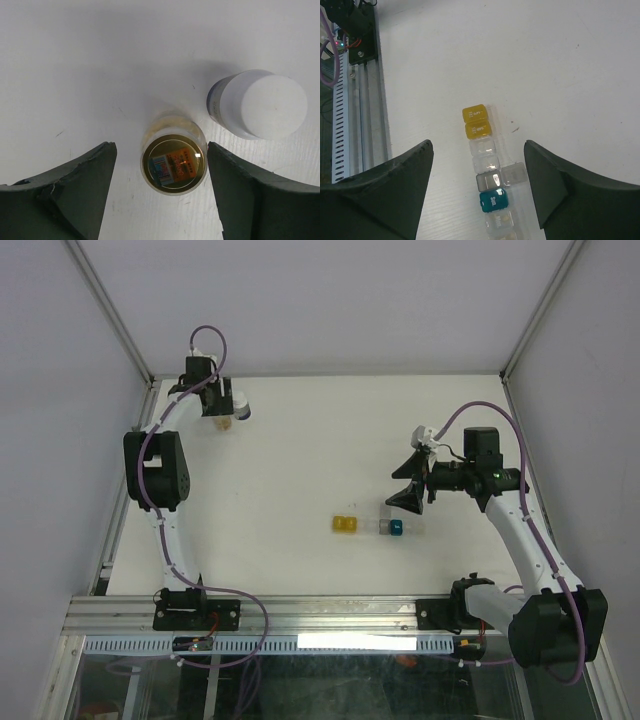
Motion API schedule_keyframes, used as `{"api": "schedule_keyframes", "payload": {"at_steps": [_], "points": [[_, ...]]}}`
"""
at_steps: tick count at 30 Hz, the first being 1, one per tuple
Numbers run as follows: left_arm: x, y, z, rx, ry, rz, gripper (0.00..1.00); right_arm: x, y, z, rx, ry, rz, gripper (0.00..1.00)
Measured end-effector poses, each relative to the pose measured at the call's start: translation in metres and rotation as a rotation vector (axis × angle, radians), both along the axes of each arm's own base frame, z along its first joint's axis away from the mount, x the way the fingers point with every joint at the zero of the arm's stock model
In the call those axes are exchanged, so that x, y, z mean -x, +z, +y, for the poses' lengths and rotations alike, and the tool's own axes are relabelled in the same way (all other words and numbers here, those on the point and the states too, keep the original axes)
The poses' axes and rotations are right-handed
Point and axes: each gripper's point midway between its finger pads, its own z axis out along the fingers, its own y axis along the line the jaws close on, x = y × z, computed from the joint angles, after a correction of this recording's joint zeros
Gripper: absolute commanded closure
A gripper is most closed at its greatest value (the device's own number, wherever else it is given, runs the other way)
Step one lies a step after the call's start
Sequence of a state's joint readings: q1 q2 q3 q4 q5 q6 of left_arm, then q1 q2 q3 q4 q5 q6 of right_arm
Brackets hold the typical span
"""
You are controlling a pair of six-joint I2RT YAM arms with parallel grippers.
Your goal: Sort the pills into containers
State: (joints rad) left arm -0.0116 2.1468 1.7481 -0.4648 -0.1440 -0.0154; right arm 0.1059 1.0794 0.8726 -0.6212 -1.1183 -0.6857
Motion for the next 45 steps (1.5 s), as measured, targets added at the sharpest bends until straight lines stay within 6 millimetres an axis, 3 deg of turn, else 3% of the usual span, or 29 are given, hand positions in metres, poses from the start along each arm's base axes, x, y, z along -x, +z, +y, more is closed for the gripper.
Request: {"api": "schedule_keyframes", "payload": {"at_steps": [6,21,24,28,35,38,41,45], "points": [[-0.001,-0.006,-0.004,0.015,-0.014,0.014,0.37,0.000,0.000,0.000,0.000,-0.001,0.000,0.24],[-0.006,-0.025,-0.009,0.035,-0.033,0.047,0.38,0.000,-0.001,-0.001,0.000,-0.005,0.004,0.23],[-0.006,-0.023,-0.009,0.036,-0.034,0.050,0.47,0.000,-0.001,-0.001,0.000,-0.005,0.004,0.24],[-0.008,-0.019,-0.009,0.035,-0.041,0.042,0.72,-0.001,-0.001,-0.001,0.000,-0.007,0.004,0.24],[-0.005,-0.021,-0.010,0.038,-0.043,0.053,0.89,-0.001,-0.001,-0.001,0.000,-0.006,0.004,0.24],[0.006,-0.021,-0.010,0.045,-0.036,0.070,0.92,0.000,-0.001,-0.001,-0.001,-0.006,0.004,0.23],[0.039,-0.015,-0.013,0.071,-0.021,0.106,0.94,0.000,0.000,-0.001,-0.007,-0.002,0.005,0.24],[0.079,0.014,-0.023,0.128,-0.019,0.095,0.97,0.002,0.002,0.000,-0.018,0.007,0.007,0.23]]}}
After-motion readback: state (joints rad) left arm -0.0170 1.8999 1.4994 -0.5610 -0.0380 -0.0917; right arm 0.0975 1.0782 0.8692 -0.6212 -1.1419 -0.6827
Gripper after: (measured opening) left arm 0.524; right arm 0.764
